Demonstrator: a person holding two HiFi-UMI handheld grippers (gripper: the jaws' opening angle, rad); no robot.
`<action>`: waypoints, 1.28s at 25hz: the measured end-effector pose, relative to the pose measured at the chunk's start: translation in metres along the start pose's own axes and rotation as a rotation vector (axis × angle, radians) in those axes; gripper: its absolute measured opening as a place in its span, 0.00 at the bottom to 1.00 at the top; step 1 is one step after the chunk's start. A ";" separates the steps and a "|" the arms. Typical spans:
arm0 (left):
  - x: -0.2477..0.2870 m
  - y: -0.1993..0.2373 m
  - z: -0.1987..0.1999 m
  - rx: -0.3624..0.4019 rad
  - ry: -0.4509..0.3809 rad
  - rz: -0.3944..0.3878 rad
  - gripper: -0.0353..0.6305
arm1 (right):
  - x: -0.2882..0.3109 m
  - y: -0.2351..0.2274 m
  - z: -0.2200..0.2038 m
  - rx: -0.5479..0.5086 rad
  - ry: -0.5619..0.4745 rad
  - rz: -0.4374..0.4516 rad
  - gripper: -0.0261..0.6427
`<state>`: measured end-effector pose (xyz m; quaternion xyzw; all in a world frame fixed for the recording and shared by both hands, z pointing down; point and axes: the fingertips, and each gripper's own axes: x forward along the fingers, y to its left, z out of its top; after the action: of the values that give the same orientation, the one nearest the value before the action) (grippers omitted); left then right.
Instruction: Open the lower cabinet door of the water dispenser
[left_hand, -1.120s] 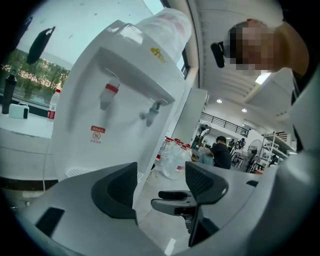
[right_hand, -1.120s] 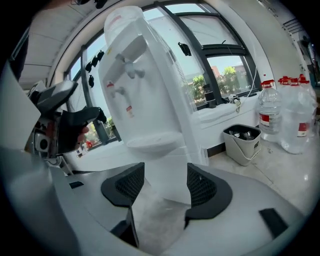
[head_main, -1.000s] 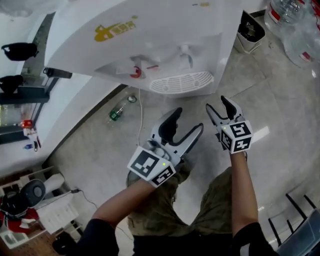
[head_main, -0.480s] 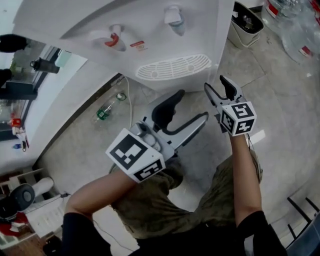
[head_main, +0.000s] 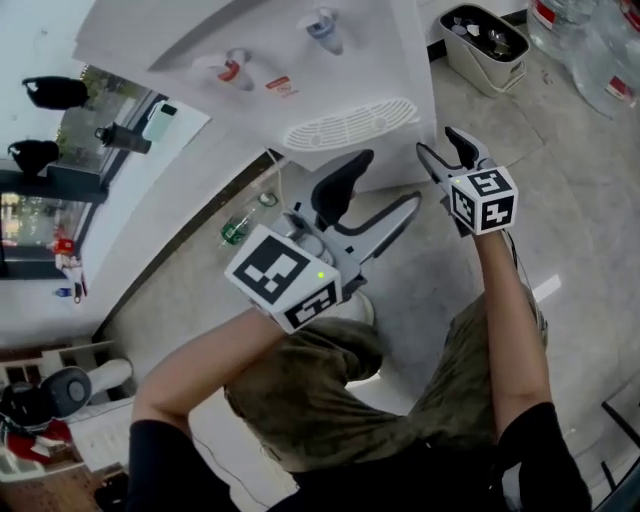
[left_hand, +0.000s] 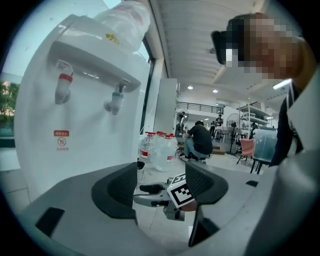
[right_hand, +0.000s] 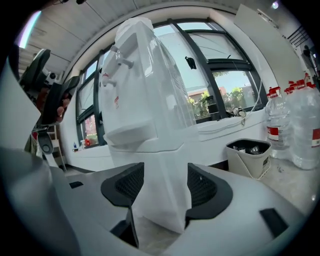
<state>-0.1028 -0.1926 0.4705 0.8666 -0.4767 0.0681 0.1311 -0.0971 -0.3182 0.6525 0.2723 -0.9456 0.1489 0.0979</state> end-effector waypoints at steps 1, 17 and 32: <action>0.000 0.004 -0.001 -0.028 0.002 0.008 0.47 | 0.002 0.001 0.001 -0.007 0.008 0.019 0.39; -0.014 0.048 -0.040 -0.119 0.001 0.142 0.47 | 0.018 -0.010 -0.030 -0.142 0.061 0.091 0.40; -0.010 0.025 -0.085 -0.103 0.124 0.060 0.47 | 0.037 -0.008 -0.024 -0.137 -0.019 0.122 0.40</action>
<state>-0.1287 -0.1721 0.5529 0.8382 -0.4962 0.1009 0.2026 -0.1206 -0.3344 0.6866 0.2084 -0.9692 0.0872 0.0981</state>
